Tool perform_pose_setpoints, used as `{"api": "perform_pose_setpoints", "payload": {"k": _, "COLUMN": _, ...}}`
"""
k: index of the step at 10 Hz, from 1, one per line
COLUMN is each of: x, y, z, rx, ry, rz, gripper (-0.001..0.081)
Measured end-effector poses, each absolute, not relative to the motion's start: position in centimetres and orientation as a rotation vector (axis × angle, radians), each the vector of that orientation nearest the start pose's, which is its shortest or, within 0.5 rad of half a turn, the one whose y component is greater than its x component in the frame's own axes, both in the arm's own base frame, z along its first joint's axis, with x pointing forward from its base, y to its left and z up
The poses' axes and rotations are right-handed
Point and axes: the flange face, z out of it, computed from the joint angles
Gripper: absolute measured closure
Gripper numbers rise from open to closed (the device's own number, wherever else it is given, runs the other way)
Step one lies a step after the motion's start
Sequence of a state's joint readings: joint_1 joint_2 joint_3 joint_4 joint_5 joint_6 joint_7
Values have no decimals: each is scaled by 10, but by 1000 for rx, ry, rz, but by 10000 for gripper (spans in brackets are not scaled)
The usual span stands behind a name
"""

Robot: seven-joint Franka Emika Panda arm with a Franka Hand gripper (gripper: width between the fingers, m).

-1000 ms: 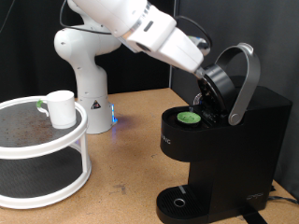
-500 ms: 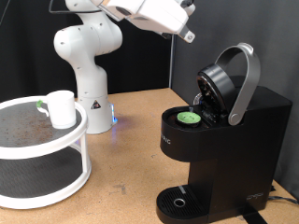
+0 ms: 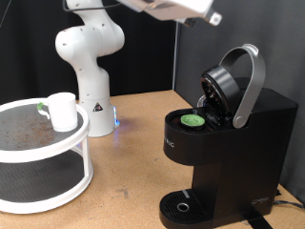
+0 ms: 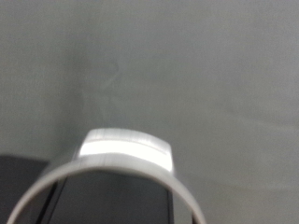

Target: Make a cup of coffee with the keurig machine

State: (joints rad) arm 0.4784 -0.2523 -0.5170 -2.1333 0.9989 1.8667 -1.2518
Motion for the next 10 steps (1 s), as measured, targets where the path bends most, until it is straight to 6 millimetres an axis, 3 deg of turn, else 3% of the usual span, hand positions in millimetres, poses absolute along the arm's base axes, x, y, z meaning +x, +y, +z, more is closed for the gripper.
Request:
{"api": "perform_pose_setpoints", "payload": {"k": 4, "x": 506, "y": 84, "z": 553, "rx": -2016, "ry": -924, "rz": -612, "gripper": -1}}
{"api": "perform_pose_setpoints", "payload": {"k": 10, "x": 510, "y": 102, "z": 552, "rx": -2020, "ry": -946, "rz": -599, "gripper": -1}}
